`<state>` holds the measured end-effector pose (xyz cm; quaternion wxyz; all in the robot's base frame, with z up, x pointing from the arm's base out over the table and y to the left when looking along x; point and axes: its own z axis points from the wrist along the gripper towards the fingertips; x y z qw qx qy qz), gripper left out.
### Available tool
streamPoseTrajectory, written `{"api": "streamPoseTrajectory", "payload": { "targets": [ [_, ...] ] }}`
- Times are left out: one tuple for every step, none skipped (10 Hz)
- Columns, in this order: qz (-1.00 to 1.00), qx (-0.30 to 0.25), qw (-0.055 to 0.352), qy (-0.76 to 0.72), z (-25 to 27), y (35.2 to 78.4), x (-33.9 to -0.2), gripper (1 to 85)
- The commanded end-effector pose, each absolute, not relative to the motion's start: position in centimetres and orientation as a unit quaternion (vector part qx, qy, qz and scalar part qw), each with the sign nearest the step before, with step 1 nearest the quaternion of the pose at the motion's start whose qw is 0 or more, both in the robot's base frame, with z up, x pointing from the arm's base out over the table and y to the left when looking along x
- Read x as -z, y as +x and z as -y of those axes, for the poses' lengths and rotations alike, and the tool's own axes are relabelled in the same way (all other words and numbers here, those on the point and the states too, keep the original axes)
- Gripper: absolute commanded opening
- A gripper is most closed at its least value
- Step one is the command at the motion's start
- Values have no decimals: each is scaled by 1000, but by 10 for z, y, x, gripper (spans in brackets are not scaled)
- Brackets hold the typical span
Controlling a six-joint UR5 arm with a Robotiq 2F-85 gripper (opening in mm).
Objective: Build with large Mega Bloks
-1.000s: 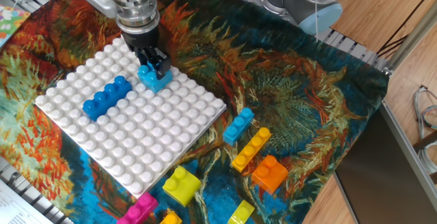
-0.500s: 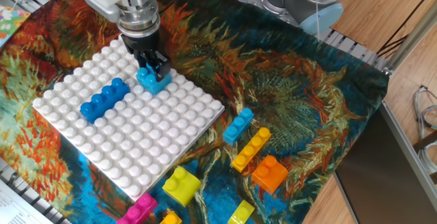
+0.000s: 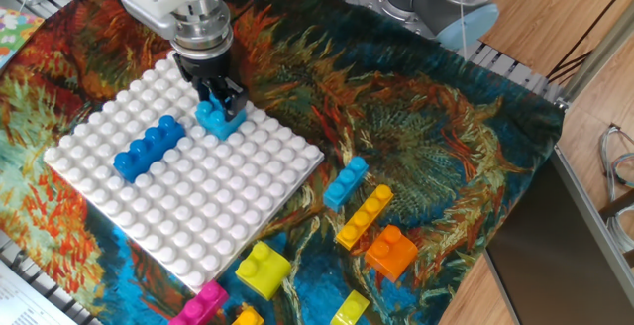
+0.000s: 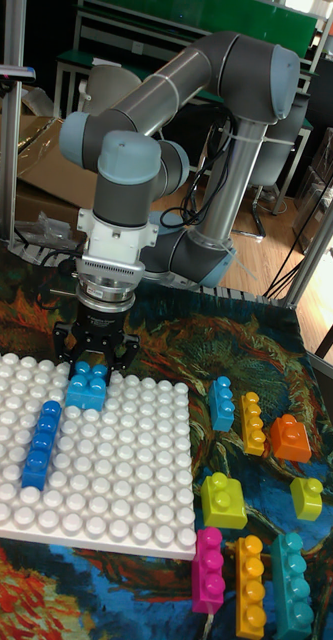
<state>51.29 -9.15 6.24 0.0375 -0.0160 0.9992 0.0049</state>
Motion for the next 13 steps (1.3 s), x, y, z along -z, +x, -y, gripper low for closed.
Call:
{"api": "streamPoseTrajectory", "payload": {
  "targets": [
    [-996,-5,56,-62,96,523,-67,490],
    [-996,-6,56,-68,97,523,-69,533],
    [-996,-6,56,-70,98,523,-70,550],
    [-996,-7,58,-71,97,524,-70,560],
    [-996,-8,59,-71,97,525,-69,570],
    [-996,-8,58,-71,97,525,-69,580],
    [-996,-8,58,-72,96,525,-68,580],
    [-996,-7,58,-73,97,526,-68,587],
    [-996,-7,57,-73,97,525,-68,587],
    [-996,-8,57,-74,97,525,-68,587],
    [-996,-8,57,-74,97,525,-68,587],
    [-995,-10,58,-75,96,525,-68,587],
    [-995,-12,58,-76,96,526,-68,637]
  ]
}}
